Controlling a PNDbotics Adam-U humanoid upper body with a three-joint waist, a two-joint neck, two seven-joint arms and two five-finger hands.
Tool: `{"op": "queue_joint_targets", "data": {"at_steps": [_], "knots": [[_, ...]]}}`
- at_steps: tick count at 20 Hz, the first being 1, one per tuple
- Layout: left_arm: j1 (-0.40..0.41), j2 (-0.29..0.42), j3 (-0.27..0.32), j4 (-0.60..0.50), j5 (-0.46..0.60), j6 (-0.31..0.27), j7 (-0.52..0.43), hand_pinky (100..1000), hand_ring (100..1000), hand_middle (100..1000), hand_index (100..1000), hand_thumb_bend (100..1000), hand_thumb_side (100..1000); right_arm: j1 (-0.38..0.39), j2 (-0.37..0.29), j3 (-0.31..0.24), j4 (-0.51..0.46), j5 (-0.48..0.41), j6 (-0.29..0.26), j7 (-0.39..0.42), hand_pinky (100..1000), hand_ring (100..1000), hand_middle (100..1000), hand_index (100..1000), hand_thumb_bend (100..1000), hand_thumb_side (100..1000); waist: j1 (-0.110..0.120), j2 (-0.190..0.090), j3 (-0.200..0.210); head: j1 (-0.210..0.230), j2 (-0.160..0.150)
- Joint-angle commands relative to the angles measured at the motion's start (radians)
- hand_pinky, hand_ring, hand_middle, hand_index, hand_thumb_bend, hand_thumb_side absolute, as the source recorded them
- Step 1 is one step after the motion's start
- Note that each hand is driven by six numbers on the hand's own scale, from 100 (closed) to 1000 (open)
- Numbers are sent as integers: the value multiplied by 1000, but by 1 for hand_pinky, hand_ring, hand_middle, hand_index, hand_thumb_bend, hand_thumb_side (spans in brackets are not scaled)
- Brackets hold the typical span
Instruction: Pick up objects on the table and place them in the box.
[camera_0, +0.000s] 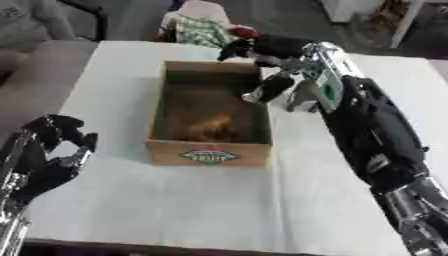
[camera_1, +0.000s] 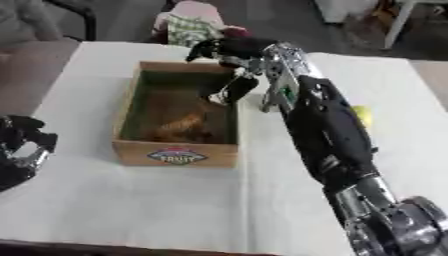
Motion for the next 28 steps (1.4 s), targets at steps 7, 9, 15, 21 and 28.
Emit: {"op": "queue_joint_targets", "data": {"at_steps": [7, 9, 15, 21, 28], "knots": [[4, 22, 15, -10, -6, -1, 10, 751, 488, 444, 623, 327, 100, 27, -172, -80, -26, -55, 4, 79, 844, 893, 891, 943, 210, 443, 4, -19, -23, 11, -1], [6, 22, 17, -10, -6, -1, 11, 751, 488, 444, 623, 327, 100, 43, -198, -95, -21, -56, 25, 73, 841, 891, 888, 942, 202, 436, 5, -19, -28, 12, 0], [11, 22, 20, -8, -8, -1, 14, 751, 488, 444, 623, 325, 100, 92, -254, -134, 6, -48, 80, 60, 828, 881, 876, 937, 174, 424, 6, -22, -41, 16, 2], [14, 22, 22, -8, -9, -1, 17, 751, 488, 444, 623, 326, 100, 147, -288, -159, 39, -41, 111, 54, 820, 875, 870, 934, 154, 411, 8, -24, -49, 20, 3], [17, 22, 24, -8, -10, -1, 18, 751, 488, 444, 623, 323, 100, 196, -309, -174, 84, -28, 137, 58, 816, 872, 866, 930, 146, 410, 10, -23, -53, 23, 3]]}}
